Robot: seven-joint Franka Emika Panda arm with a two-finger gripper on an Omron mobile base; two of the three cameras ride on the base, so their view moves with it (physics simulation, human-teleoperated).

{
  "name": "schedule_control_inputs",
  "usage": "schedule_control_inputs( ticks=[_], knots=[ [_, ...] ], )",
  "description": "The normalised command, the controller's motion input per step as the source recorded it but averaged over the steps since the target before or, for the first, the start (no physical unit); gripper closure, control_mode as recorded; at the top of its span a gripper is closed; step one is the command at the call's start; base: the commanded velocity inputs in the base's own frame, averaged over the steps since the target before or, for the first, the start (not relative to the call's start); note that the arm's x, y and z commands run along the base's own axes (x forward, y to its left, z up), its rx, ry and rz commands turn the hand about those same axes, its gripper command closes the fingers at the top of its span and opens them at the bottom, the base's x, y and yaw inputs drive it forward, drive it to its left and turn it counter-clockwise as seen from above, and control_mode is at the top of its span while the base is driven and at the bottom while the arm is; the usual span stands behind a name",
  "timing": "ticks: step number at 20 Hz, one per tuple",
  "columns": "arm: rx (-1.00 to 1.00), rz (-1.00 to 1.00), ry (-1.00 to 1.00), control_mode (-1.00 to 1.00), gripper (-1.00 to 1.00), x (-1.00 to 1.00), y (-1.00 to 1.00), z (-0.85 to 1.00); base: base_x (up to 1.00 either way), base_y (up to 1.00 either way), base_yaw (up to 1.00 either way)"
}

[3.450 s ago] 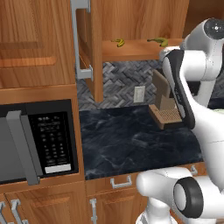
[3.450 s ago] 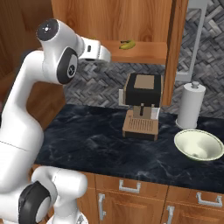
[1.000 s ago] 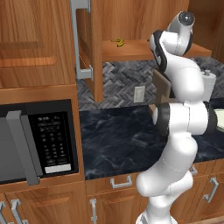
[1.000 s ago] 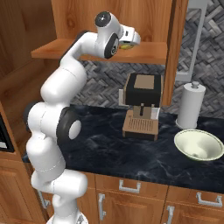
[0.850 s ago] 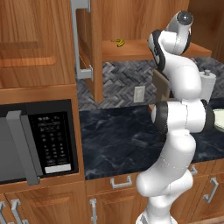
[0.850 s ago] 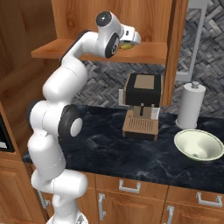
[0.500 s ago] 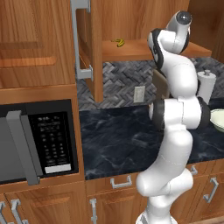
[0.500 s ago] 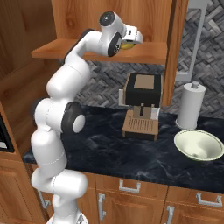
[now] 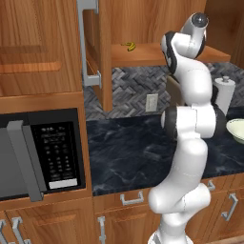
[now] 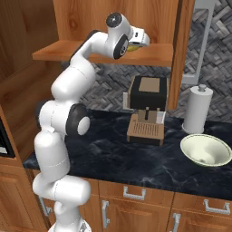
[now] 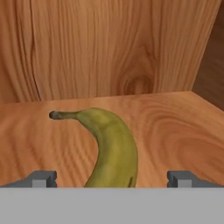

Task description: Pick the bananas from the cabinet and place them in one bowl. Pick the garlic from the sink and place it in the other bowl.

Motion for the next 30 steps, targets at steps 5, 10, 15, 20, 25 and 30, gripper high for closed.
schedule_control_inputs(
  ticks=[5, 10, 15, 20, 25, 30],
  knots=[
    [0.0, 0.0, 0.04, -1.0, -1.0, 0.14, 0.0, -0.03, 0.0, 0.0, 0.0],
    [0.0, 0.0, 0.11, -1.0, -1.0, 0.09, 0.0, 0.0, 0.0, 0.0, 0.0],
    [0.0, 0.0, 0.09, -1.0, -1.0, 0.11, 0.0, -0.03, 0.0, 0.0, 0.0],
    [0.0, 0.0, 0.0, -1.0, -1.0, 0.28, 0.0, -0.18, 0.0, 0.0, 0.0],
    [0.0, 0.0, 0.0, -1.0, 1.0, 0.28, 0.0, -0.2, 0.0, 0.0, 0.0],
    [0.0, 0.0, 0.0, -1.0, 1.0, 0.14, 0.0, -0.05, 0.0, 0.0, 0.0]
  ],
)
